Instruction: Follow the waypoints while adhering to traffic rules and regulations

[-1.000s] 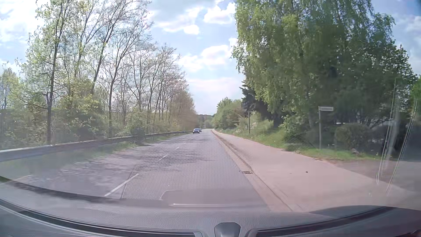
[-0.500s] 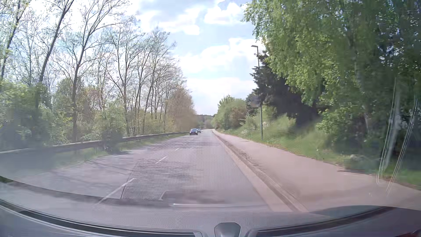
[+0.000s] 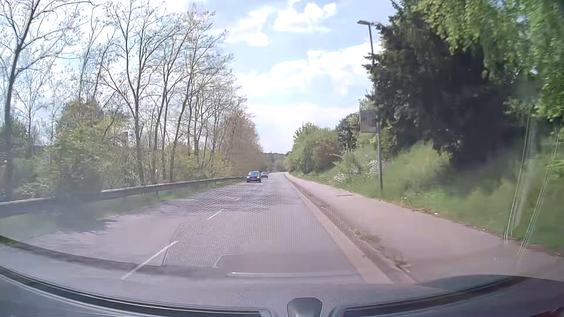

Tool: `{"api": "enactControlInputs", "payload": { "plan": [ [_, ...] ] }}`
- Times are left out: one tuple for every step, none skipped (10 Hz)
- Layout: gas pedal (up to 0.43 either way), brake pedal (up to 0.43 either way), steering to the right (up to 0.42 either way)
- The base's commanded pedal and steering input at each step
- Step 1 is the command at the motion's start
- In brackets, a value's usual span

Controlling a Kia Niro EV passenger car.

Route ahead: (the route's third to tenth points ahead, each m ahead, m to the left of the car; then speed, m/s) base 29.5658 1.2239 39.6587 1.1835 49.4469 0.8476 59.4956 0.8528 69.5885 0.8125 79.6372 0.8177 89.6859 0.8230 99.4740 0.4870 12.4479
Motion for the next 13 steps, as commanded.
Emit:
{"api": "enactControlInputs", "payload": {
  "plan": [
    [0.047, 0.000, -0.004],
    [0.047, 0.000, -0.004],
    [0.047, 0.000, -0.003],
    [0.047, 0.000, -0.002],
    [0.047, 0.000, -0.001],
    [0.047, 0.000, -0.001],
    [0.047, 0.000, -0.002],
    [0.047, 0.000, -0.002],
    [0.047, 0.000, -0.002],
    [0.047, 0.000, -0.003],
    [0.047, 0.000, -0.004],
    [0.047, 0.000, -0.005],
    [0.047, 0.000, -0.006]
  ]
}}
